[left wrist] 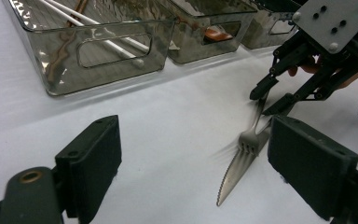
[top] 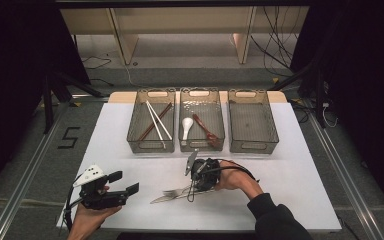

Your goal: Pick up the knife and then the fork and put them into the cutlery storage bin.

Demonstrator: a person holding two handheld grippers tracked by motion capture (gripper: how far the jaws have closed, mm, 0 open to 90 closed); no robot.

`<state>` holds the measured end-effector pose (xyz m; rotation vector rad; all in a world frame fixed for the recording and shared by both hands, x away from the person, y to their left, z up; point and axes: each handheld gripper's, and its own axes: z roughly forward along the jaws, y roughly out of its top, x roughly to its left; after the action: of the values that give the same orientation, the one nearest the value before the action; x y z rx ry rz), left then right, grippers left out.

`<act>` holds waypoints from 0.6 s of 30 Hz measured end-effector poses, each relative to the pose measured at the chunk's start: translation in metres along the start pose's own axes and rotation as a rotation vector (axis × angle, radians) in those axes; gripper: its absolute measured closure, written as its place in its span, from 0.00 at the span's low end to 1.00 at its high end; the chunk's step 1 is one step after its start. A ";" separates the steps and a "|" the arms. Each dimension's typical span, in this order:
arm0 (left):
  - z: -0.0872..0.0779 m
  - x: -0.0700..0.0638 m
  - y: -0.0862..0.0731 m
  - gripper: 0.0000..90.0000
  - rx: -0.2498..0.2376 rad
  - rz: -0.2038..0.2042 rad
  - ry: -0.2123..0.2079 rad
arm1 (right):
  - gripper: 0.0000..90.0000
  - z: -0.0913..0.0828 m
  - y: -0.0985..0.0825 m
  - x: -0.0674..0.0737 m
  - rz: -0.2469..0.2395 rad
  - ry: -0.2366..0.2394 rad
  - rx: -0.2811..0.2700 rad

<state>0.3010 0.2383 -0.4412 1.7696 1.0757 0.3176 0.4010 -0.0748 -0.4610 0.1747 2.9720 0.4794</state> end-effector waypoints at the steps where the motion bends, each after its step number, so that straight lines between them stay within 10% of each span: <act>1: 0.000 0.000 0.000 0.19 0.001 0.000 0.000 | 0.79 0.000 0.000 0.000 0.000 -0.014 -0.003; 18: 0.001 -0.001 0.000 0.19 0.007 0.000 -0.001 | 0.94 -0.004 -0.001 -0.009 0.074 -0.032 -0.030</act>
<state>0.3010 0.2372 -0.4416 1.7761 1.0766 0.3130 0.4094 -0.0777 -0.4568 0.2878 2.9335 0.5240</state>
